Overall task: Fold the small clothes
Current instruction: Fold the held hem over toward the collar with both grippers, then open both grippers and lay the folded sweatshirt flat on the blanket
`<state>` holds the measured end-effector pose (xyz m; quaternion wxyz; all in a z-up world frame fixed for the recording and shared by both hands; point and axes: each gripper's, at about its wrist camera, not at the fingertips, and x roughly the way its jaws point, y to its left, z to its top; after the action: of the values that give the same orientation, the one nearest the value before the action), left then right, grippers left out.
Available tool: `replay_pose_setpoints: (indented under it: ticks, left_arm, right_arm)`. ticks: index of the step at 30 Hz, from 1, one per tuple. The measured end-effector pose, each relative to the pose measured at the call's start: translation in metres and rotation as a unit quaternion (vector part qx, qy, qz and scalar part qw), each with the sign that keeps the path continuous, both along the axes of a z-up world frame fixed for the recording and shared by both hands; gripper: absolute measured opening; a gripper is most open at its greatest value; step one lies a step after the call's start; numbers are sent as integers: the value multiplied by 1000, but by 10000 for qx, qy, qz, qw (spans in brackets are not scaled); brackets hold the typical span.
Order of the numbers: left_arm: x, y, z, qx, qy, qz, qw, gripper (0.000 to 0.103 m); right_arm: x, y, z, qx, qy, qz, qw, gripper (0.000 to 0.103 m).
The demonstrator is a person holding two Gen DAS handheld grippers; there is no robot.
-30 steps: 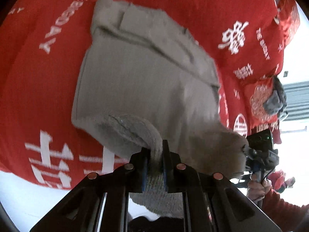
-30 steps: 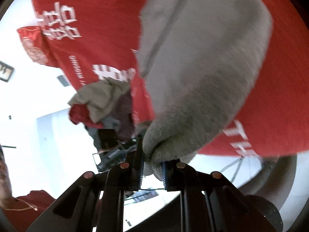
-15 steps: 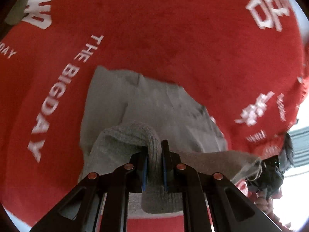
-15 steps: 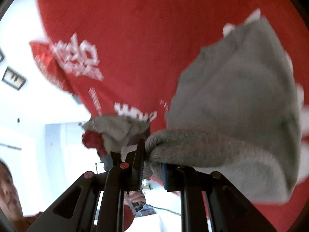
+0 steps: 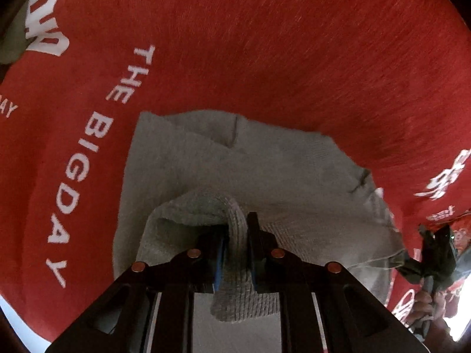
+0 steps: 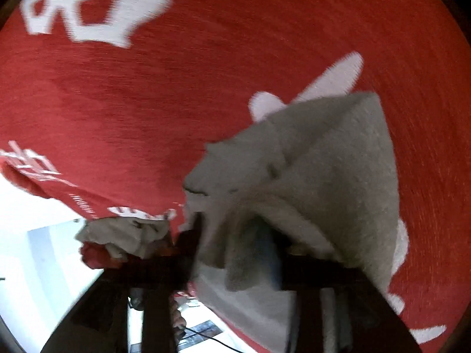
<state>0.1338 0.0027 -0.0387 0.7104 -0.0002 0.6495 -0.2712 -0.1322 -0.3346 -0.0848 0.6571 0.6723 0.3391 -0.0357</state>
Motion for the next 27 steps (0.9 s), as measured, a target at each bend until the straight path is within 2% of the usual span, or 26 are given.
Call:
replay_pose_setpoints:
  ticks: [1, 2, 3, 4, 5, 7, 10, 12, 16, 18, 19, 22, 25, 27]
  left_arm:
    - [-2, 2, 9, -17, -43, -31, 10000, 23]
    - [-4, 4, 15, -7, -114, -54, 9999, 37]
    - [-6, 6, 22, 4, -219, -64, 9997, 45]
    - [-10, 9, 32, 28, -423, -58, 9991, 59]
    - [-11, 10, 38, 41, -535, -50, 9985, 61]
    - [-13, 12, 47, 112, -596, -142, 9981, 61]
    - [-18, 9, 47, 261, -601, -363, 9972, 61]
    - [-29, 2, 35, 394, -434, -725, 9956, 61]
    - [-58, -12, 0, 434, 171, -1354, 9897, 61]
    - [-65, -24, -16, 562, 249, -1504, 9867, 61]
    - [-65, -32, -22, 665, 159, -1544, 9856, 62]
    - [-49, -49, -15, 578, -264, -1401, 9881, 62]
    - [-12, -57, 2, 471, -605, -811, 9937, 62]
    - [6, -57, 13, 499, -807, -523, 9941, 62]
  right_arm:
    - [-5, -1, 4, 73, -164, -81, 9998, 63]
    - [-10, -2, 7, 178, -308, -169, 9992, 63]
    - [-15, -2, 11, 320, -426, -223, 9983, 63]
    - [-18, 1, 14, 415, -477, -193, 9978, 63]
    - [-18, 5, 16, 526, -542, -105, 9971, 63]
    - [-19, 15, 17, 696, -561, 143, 9959, 63]
    - [-12, 32, 9, 434, 4, 632, 9971, 63]
    - [-9, 35, -3, 415, 151, 665, 9968, 63]
    - [8, 33, -12, 716, -229, 502, 9959, 63]
    - [17, 30, -9, 720, -370, 516, 9954, 63]
    - [22, 27, -9, 705, -417, 508, 9953, 63]
    - [30, 10, -3, 459, -465, 277, 9975, 63]
    - [33, -12, 11, -67, -407, -100, 9991, 63]
    - [32, -22, 22, -437, -265, -220, 9985, 63]
